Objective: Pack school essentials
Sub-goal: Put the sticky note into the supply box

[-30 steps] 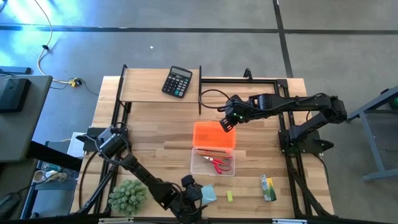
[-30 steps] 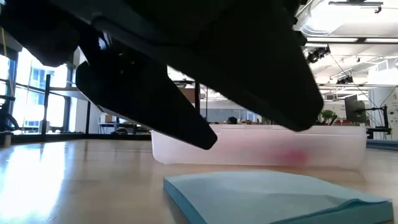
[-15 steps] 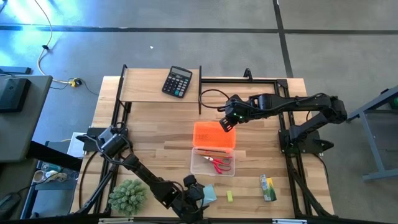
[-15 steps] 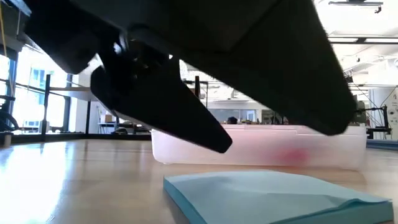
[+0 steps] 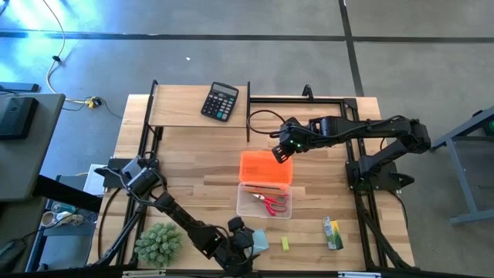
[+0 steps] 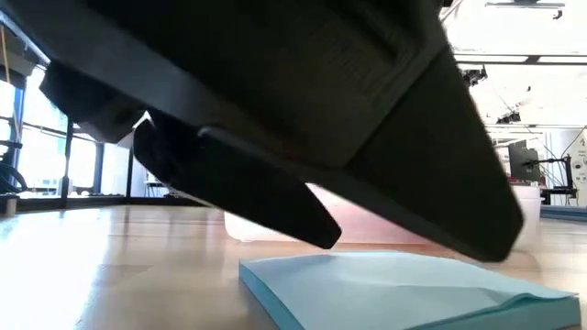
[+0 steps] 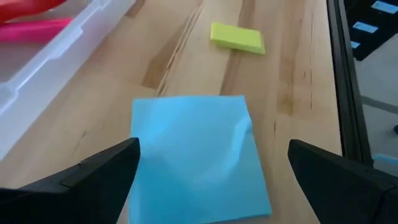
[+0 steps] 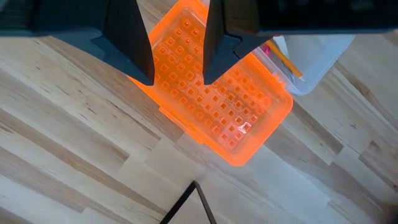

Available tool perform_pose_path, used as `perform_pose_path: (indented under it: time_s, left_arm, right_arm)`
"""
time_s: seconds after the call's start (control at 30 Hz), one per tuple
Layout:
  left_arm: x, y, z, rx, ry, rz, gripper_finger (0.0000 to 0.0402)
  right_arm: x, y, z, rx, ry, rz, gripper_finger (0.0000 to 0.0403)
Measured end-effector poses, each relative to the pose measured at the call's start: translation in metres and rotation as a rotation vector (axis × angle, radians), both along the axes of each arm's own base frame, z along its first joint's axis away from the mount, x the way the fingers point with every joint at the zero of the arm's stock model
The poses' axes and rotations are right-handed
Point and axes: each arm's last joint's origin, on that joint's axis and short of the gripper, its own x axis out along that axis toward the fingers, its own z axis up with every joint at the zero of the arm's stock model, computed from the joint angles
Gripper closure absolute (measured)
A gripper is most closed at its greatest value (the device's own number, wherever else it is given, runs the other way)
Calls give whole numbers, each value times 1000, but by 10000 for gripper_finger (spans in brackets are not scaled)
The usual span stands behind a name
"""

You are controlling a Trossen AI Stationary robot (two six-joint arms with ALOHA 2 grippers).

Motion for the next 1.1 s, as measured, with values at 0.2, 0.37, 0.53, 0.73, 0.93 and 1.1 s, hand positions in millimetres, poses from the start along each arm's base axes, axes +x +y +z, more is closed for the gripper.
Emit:
perform_pose_path:
  time_s: [0.2, 0.37, 0.53, 0.73, 0.93, 1.1]
  left_arm:
    - [1, -1, -16, 30, 22, -2, 2]
    - [-2, -1, -23, 51, 64, -10, 2]
    - [-5, 2, -26, 123, 109, -29, 2]
    - [-5, 5, -27, 118, 130, -28, 2]
    - [-4, 6, -27, 108, 140, -37, 6]
    - [-5, 6, -27, 102, 142, -32, 27]
  right_arm:
    - [1, 0, 0, 8, -9, -16, 274]
    - [1, 0, 0, 8, -11, -16, 274]
    - [1, 0, 0, 8, -11, -16, 274]
    - [1, 0, 0, 9, -12, -19, 274]
    - [1, 0, 0, 10, -12, -19, 274]
    - [1, 0, 0, 9, -12, -18, 274]
